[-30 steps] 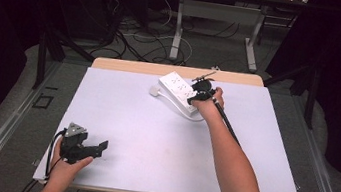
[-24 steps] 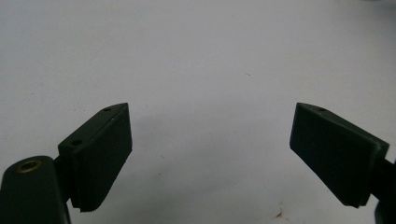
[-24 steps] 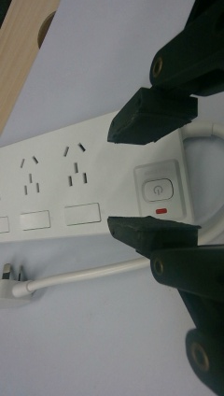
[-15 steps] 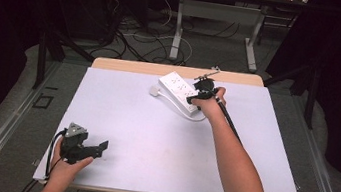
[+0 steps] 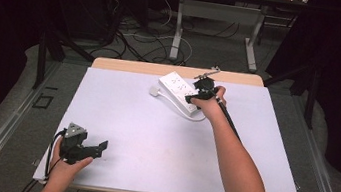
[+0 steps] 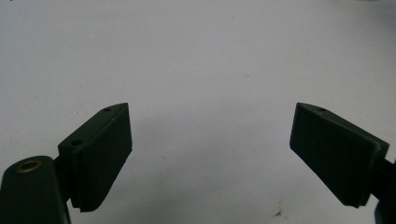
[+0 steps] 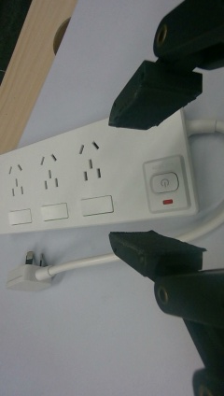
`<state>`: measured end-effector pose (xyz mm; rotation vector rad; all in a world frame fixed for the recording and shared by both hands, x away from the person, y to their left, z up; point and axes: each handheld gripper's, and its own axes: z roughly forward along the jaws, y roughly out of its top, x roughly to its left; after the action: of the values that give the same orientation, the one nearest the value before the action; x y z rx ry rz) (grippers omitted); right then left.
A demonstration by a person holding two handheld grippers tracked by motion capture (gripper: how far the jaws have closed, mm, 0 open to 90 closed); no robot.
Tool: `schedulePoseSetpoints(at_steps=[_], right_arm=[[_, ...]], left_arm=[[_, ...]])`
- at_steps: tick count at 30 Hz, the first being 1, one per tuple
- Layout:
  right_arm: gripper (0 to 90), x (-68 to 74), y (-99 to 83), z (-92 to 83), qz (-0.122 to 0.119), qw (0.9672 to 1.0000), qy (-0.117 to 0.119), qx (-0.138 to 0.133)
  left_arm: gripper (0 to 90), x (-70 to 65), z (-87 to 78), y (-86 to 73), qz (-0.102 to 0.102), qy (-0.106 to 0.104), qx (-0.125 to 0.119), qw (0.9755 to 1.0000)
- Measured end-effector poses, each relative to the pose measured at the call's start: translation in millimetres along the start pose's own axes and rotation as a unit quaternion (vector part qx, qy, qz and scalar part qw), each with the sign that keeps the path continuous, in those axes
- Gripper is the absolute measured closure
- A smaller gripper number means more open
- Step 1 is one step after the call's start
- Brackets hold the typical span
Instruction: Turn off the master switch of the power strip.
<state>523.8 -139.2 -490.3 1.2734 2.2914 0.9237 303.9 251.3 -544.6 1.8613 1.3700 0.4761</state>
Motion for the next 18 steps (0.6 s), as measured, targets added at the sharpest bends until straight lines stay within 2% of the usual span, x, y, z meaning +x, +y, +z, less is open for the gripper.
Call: schedulePoseSetpoints(at_steps=[3,6,8,14,18], right_arm=[[30.8,-0.5,0.7,-1.3,-0.003,1.0000,-0.003,-0.002],[22.7,-1.6,1.2,-3.1,-0.007,0.9997,-0.019,-0.012],[19.5,-1.3,1.3,-3.7,-0.003,0.9996,-0.022,-0.016],[14.2,-1.8,1.2,-7.2,-0.001,0.9996,-0.019,-0.019],[2.5,-1.3,2.0,-9.5,-0.006,0.9995,-0.019,-0.025]], left_arm=[[12.9,-0.8,0.7,-0.1,0.002,0.001,-0.005,1.0000],[12.9,-0.5,1.2,0.0,0.003,0.001,-0.004,1.0000],[12.9,-0.5,1.2,0.0,0.003,0.001,-0.003,1.0000],[12.9,-0.6,0.8,0.1,0.003,0.002,-0.005,1.0000],[12.9,0.0,-0.1,0.2,0.004,0.000,0.001,1.0000]])
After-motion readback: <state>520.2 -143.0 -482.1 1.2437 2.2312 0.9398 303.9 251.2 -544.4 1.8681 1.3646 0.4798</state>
